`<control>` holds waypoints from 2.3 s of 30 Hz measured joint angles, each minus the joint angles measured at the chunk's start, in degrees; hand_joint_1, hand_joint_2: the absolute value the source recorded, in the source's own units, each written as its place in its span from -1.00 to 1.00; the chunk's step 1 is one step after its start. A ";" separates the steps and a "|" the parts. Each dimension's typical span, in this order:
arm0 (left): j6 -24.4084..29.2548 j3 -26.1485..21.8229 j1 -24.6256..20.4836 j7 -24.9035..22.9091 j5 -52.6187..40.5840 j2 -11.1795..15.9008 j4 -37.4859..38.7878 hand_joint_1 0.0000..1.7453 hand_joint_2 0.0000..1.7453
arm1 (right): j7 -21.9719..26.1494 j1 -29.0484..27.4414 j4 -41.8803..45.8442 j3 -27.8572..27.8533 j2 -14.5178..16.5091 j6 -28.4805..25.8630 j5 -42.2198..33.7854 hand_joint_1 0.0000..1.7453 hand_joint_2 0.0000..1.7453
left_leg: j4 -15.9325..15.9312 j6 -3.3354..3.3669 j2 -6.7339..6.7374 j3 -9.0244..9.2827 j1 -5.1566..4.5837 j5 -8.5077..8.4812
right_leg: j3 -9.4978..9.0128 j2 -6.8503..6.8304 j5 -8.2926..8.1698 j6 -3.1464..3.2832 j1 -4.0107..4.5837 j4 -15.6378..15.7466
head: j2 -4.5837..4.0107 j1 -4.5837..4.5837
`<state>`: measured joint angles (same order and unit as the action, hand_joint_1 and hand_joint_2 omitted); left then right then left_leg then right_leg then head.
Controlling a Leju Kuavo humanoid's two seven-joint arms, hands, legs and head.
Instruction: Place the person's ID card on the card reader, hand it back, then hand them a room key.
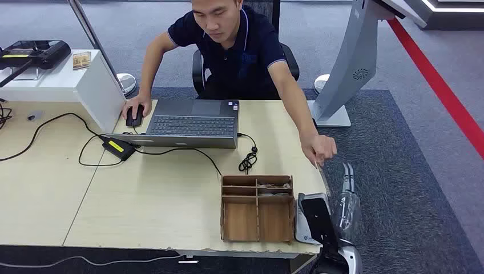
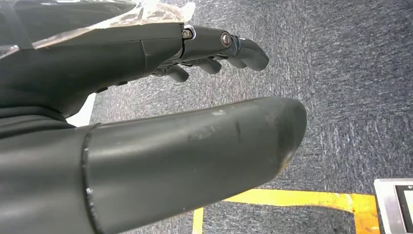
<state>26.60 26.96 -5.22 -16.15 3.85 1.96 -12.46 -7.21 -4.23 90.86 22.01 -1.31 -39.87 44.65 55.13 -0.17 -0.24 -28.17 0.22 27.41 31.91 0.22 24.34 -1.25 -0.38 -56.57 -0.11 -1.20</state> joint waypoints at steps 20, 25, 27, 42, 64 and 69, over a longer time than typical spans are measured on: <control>0.00 0.87 -0.01 0.02 0.21 0.03 0.00 -1.00 -1.00 | -0.62 0.04 0.00 -0.01 0.04 0.00 -0.96 1.00 1.00 | 0.00 0.00 0.00 -0.01 0.00 0.00 | 0.01 0.00 0.00 0.00 0.00 0.00 | 0.00 0.00; 0.00 0.95 -0.02 0.02 0.36 0.03 0.00 -1.00 -1.00 | -1.04 -0.01 0.00 0.01 0.04 0.00 -0.97 1.00 1.00 | 0.00 0.00 0.00 -0.01 0.00 0.01 | 0.01 0.00 0.02 0.00 0.00 0.00 | 0.01 0.00; 0.00 0.95 -0.02 0.02 0.42 0.03 0.00 -1.00 -1.00 | -1.08 -0.02 0.00 0.01 0.04 0.00 -1.06 1.00 1.00 | 0.00 0.00 0.00 -0.01 0.00 0.01 | 0.02 0.00 0.02 0.00 0.00 0.00 | 0.01 0.00; 0.02 1.37 -0.05 -0.16 1.23 0.03 0.00 -1.00 -1.00 | -1.53 -0.83 -1.45 -0.02 0.02 0.00 -1.91 1.00 1.00 | 0.00 0.01 0.00 -0.02 0.00 0.02 | 0.04 0.00 0.03 0.01 0.00 0.00 | 0.00 -0.01; 0.19 3.32 -0.15 -1.16 3.01 0.17 0.00 -1.00 -1.00 | -4.04 -2.48 -13.20 -1.36 -0.36 0.01 -0.68 1.00 1.00 | 0.00 0.01 0.00 -0.06 0.00 0.02 | 0.08 0.00 0.05 0.02 0.00 0.00 | 0.00 -0.01; 0.34 3.76 -0.16 -1.16 3.20 0.19 0.00 -1.00 -1.00 | -5.07 -2.56 -14.44 -0.65 -0.67 0.00 -0.37 1.00 1.00 | 0.00 0.01 0.00 -0.06 0.00 0.03 | 0.08 0.00 0.05 0.02 0.00 0.00 | 0.01 0.00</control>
<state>26.94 30.73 -5.38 -17.31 7.05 2.14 -12.46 -12.28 -6.79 76.42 21.36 -1.98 -39.87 44.28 55.13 -0.16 -0.24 -28.23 0.22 27.43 31.99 0.21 24.39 -1.23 -0.37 -56.57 -0.10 -1.20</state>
